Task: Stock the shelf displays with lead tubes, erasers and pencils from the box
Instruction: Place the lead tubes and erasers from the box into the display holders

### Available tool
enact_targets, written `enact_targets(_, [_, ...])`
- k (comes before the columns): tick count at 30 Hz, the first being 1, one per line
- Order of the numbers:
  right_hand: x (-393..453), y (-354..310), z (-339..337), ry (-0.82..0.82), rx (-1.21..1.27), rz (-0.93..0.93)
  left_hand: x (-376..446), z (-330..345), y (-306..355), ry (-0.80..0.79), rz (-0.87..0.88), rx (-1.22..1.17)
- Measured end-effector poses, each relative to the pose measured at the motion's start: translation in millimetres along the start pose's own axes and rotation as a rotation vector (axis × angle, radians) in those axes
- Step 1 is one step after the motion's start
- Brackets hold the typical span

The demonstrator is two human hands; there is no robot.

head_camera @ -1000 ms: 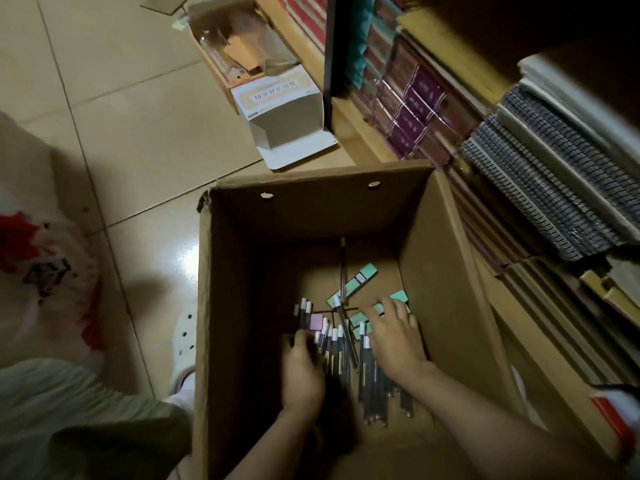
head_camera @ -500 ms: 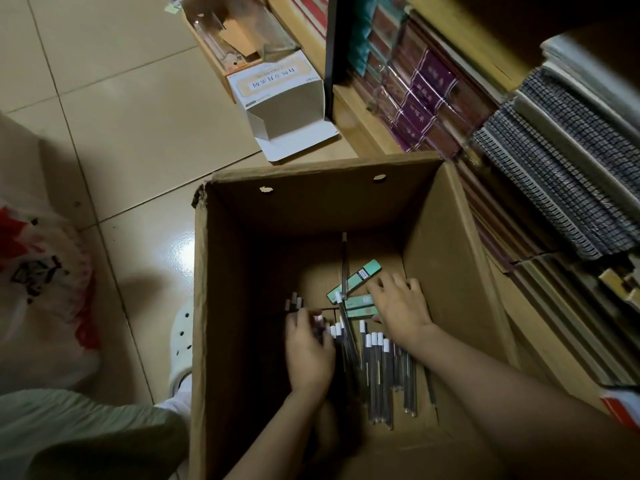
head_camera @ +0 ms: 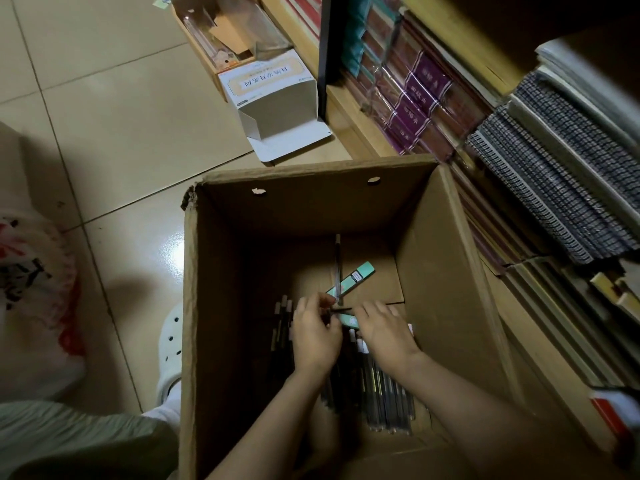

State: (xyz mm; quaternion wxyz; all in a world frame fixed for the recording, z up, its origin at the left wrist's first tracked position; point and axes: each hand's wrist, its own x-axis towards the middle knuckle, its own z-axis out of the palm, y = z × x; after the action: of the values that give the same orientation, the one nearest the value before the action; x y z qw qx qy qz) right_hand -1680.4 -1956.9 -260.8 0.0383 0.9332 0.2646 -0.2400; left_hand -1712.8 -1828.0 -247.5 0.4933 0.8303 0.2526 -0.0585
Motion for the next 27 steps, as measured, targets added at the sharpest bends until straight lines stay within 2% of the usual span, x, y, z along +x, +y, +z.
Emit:
enact_targets(5, [-8.6,4.2,-21.0,0.005,-0.091,-0.009,-4.2,-9.5,-1.1,0.028,0.003,-0.032])
enact_targets(7, [-8.9,7.2,-34.1,0.039,-0.159,-0.065,-0.6,-14.1,1.5,-0.079,0.103,0.017])
enact_targets(10, [-2.4,11.2,-55.7,0.126,-0.173,-0.19,10.5,-22.9,5.3,-0.356,0.234,0.179])
enact_targets(12, [3.6,11.5,-69.3,0.186,-0.173,-0.301,16.2,-28.4,7.2,-0.468,0.187,0.153])
enact_targets(15, [9.7,10.5,-79.8,0.306,-0.148,-0.395,17.6,-29.7,6.4,-0.473,0.072,0.021])
enact_targets(16, [10.9,10.6,-80.4,0.344,-0.096,-0.356,16.5,-27.6,4.8,-0.445,0.033,0.013])
enact_targets(18, [13.5,8.2,-75.9,0.369,0.112,-0.137,13.9,-22.7,0.0,-0.326,-0.093,0.003])
enact_targets(20, [16.5,2.2,-66.8,0.281,0.438,0.183,10.7,-18.9,-6.7,-0.213,-0.278,-0.098])
enact_targets(22, [23.9,-4.4,-56.0,0.132,0.659,0.399,7.7,-15.9,-14.3,-0.18,-0.418,-0.235])
enact_targets(24, [33.3,-12.0,-45.6,0.065,0.693,0.45,5.5,-15.9,-18.5,-0.172,-0.5,-0.343])
enact_targets(27, [49.0,-23.5,-38.9,0.083,0.619,0.467,5.6,-19.8,-21.9,-0.131,-0.522,-0.424])
